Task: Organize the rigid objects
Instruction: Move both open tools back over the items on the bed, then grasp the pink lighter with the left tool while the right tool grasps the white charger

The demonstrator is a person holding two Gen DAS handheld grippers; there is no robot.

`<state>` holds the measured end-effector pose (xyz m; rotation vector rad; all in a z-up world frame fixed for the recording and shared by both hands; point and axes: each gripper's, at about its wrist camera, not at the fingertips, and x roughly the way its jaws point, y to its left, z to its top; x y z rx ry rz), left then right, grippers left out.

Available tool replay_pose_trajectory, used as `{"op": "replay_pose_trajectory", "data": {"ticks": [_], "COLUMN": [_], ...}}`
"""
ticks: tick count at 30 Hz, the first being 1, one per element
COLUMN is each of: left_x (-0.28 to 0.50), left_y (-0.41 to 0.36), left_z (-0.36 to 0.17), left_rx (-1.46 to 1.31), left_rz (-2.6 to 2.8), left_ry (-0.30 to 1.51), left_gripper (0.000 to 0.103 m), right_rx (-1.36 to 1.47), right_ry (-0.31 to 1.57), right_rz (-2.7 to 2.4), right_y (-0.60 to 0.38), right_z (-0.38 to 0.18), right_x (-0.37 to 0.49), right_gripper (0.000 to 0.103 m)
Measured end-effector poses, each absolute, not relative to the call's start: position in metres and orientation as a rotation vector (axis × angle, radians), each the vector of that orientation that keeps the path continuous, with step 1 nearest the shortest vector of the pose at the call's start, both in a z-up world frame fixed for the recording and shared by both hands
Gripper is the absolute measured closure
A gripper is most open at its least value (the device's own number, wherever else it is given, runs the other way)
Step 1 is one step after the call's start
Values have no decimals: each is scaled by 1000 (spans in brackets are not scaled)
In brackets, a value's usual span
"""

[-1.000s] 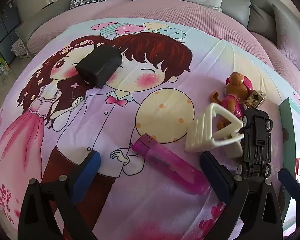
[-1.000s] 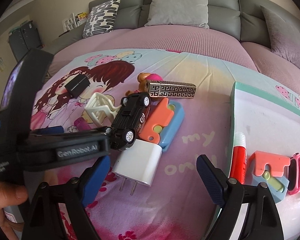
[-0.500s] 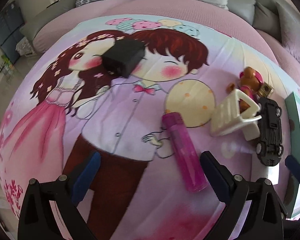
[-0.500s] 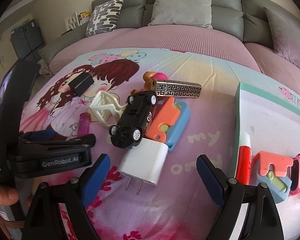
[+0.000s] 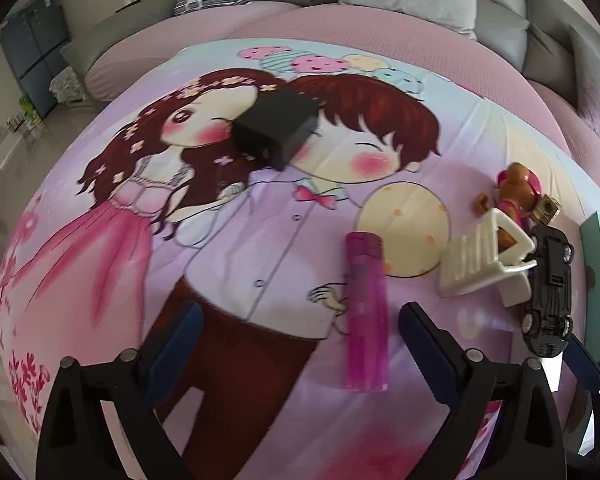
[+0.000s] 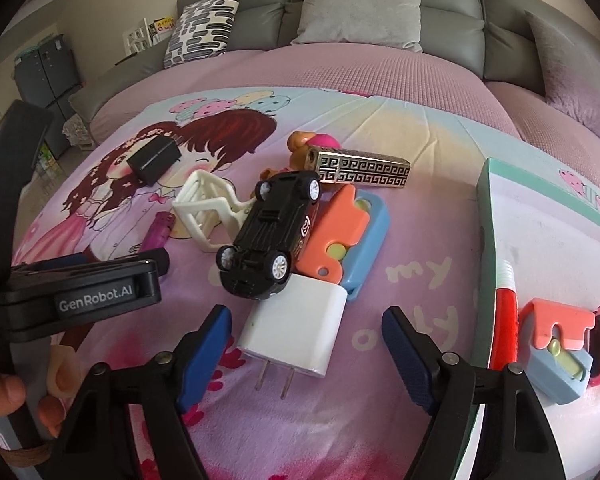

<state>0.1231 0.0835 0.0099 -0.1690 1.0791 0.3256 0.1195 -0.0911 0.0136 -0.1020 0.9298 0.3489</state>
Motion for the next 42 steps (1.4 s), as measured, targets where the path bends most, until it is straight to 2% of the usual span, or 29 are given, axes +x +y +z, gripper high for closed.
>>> {"op": "replay_pose_trajectory", "data": {"ticks": [5,8,10,13,18,28,42], "left_x": [126,128,129,129,129,126,109], "left_y": [75,67,62,56,57,56,59], "left_z": [11,12,13,14,15,17,61], "left_rx": [-162,-152,-139,-126,-144,-152,-204], "left_rz": [300,276,249,217,199,188,166], "left_ry": [1060,1053,1050,1048,1046,1044,900], "left_gripper": [23,36,52,68,83,83,83], "right_rx": [-125,-129,-127,-126,-125,-65,5], "right_ry": [927,924,924,925,934,966,905], "right_rz": [333,326,326,323,306,333,331], "right_y": [-88,-88,-89,-90,-94,-103,-118], "right_z": [12,11,11,12,12,17,42], "right_x": [120,120,121,121,122,116,110], "right_gripper": [27,28,29,32,43,45,45]}}
